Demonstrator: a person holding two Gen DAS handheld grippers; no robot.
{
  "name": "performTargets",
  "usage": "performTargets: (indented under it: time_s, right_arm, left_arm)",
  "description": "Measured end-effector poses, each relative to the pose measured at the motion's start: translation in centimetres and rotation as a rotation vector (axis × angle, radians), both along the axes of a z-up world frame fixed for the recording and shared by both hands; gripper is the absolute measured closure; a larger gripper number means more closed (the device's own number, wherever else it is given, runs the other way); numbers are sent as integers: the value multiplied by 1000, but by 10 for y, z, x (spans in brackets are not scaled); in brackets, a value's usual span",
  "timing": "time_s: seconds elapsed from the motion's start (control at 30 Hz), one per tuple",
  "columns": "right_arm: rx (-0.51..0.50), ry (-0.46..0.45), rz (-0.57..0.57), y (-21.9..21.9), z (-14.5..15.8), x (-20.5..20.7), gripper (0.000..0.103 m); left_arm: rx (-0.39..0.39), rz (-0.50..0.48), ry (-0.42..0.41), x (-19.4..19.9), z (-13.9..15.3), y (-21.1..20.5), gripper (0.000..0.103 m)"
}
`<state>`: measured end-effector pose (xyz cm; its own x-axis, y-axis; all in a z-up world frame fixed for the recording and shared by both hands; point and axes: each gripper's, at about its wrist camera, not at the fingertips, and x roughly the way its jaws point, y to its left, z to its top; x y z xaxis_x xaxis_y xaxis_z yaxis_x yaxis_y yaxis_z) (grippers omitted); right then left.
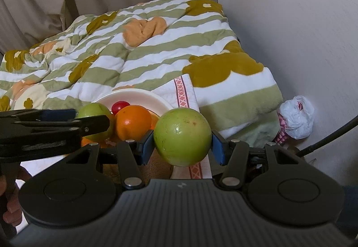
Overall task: Organize fruits
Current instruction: 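Lower the green apple into the white bowl with the left tool while the right tool carries its apple, then lower the green apple into the white bowl and open the right tool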
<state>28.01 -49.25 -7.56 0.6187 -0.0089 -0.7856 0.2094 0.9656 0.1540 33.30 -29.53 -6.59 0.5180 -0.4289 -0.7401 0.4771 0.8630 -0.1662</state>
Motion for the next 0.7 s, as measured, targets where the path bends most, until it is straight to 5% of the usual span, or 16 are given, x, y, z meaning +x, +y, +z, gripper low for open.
performTargets:
  time_s: [0.7]
  right_arm:
    - [28, -32, 199, 54, -5, 18, 34]
  left_arm:
    - [-9, 209, 17, -20, 11, 72, 8]
